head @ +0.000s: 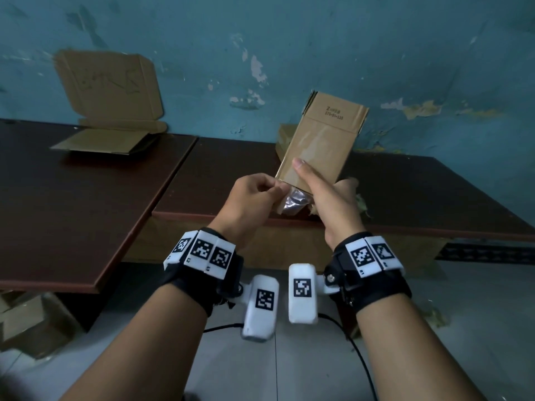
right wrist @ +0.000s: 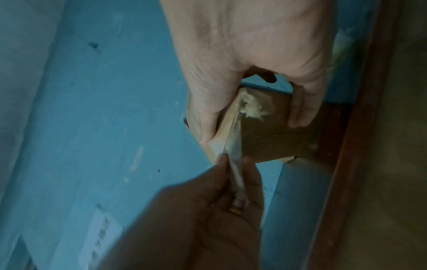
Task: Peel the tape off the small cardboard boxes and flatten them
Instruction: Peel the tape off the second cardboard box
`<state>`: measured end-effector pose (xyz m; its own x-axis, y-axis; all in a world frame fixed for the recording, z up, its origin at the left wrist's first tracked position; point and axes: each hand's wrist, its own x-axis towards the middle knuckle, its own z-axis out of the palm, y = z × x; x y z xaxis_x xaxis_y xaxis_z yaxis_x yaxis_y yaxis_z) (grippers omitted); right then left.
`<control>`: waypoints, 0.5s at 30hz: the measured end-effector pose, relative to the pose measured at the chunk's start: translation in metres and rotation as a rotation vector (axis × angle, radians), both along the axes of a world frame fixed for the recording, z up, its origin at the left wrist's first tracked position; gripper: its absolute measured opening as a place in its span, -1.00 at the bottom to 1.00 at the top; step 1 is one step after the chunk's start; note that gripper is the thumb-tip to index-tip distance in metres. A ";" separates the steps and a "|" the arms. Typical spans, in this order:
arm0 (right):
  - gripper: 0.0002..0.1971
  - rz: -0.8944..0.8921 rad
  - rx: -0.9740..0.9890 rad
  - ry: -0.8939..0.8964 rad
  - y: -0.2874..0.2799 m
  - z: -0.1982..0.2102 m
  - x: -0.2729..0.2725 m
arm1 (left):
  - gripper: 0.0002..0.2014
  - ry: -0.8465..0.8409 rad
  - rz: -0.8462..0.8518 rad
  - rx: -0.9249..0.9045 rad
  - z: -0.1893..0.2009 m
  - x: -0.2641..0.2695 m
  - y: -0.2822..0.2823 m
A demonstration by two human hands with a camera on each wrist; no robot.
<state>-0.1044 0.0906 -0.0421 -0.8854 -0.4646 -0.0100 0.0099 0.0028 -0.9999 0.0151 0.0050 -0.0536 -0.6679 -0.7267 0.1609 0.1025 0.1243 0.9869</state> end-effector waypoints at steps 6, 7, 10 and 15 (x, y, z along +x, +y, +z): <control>0.37 -0.168 0.147 0.313 0.004 0.005 0.008 | -0.84 0.007 0.003 -0.044 0.000 -0.002 0.000; 0.38 -0.205 0.146 0.394 0.004 0.006 0.009 | -0.84 0.009 0.010 -0.054 0.000 -0.002 0.000; 0.36 -0.310 0.077 0.588 0.004 0.006 0.012 | -0.86 0.018 0.024 -0.092 0.001 -0.002 0.001; 0.06 -0.413 0.060 1.014 0.004 0.008 0.011 | -0.86 0.054 0.039 -0.163 0.004 -0.004 0.006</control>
<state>-0.0932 0.0946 -0.0337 -0.5828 -0.1530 0.7981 -0.8056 0.2374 -0.5428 0.0106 0.0108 -0.0500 -0.6269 -0.7132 0.3137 0.1467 0.2874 0.9465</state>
